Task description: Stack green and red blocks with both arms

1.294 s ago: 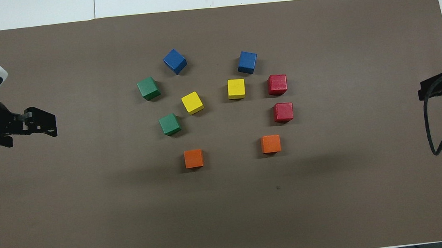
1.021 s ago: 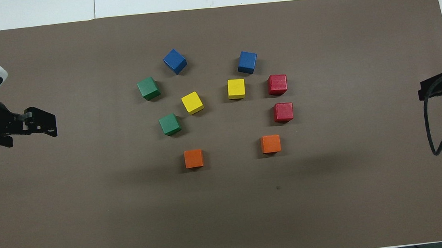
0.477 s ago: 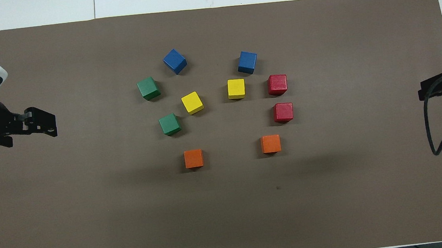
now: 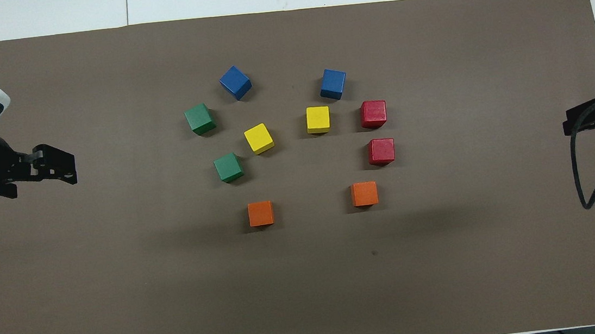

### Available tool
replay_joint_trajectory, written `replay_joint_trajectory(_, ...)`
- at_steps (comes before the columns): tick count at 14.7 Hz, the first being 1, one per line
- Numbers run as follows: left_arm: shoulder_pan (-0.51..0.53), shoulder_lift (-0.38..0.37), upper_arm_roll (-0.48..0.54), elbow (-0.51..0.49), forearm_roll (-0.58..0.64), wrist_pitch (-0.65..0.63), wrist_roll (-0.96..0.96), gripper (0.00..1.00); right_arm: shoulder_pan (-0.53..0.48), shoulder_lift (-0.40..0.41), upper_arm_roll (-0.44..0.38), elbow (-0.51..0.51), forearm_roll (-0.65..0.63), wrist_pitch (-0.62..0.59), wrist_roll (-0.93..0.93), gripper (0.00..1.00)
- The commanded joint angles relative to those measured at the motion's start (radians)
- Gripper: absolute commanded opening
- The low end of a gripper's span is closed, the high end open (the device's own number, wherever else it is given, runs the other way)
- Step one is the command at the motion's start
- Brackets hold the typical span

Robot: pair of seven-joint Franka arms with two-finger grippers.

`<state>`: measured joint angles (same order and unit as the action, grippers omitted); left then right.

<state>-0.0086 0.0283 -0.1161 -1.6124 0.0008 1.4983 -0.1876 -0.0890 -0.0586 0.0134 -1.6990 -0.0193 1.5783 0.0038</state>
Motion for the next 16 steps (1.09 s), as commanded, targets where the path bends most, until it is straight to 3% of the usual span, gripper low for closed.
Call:
replay_joint_trajectory(1,-0.007,-0.027,0.009,-0.027,-0.008,0.014,0.005,1.0,-0.014,-0.023,0.007,-0.028,0.005,0.023,-0.013,1.0)
replay_joint_trajectory(16,-0.007,-0.027,0.009,-0.027,-0.008,0.014,0.005,1.0,-0.003,-0.021,0.007,-0.028,0.005,0.029,-0.008,1.0)
